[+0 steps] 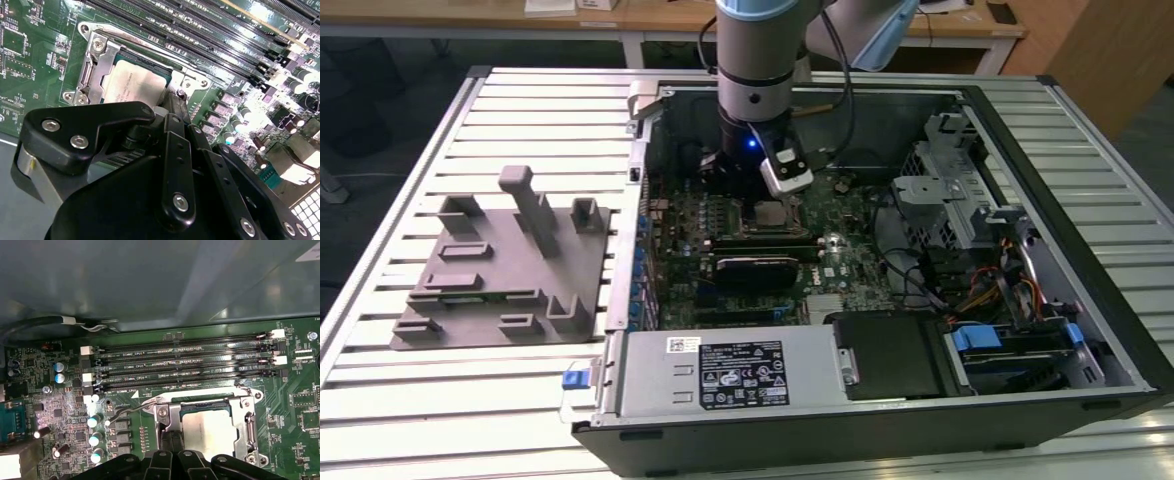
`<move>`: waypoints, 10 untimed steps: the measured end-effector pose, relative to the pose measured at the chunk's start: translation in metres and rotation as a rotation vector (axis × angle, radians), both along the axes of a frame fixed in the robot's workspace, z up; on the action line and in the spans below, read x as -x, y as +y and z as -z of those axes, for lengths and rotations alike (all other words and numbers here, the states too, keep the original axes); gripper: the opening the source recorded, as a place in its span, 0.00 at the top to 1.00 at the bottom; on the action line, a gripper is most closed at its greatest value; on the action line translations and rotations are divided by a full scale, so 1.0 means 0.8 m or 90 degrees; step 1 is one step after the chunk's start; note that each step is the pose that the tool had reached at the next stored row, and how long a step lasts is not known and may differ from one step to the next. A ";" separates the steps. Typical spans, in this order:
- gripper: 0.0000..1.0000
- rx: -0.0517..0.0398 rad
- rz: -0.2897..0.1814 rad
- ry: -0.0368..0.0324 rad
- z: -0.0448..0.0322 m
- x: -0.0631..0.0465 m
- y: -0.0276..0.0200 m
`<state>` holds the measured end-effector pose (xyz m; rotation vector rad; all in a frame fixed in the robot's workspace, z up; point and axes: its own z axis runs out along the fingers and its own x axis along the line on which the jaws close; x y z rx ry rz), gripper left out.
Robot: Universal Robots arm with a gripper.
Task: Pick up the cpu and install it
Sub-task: 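Close the cpu cover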
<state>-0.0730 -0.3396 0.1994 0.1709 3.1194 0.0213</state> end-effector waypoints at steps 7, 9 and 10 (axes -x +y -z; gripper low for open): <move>0.89 0.0000 0.000 0.0000 0.0009 0.000 0.0000; 0.89 -0.0001 0.000 -0.0004 0.0004 0.001 0.0000; 0.89 0.0000 0.000 -0.0004 -0.0004 0.001 0.0000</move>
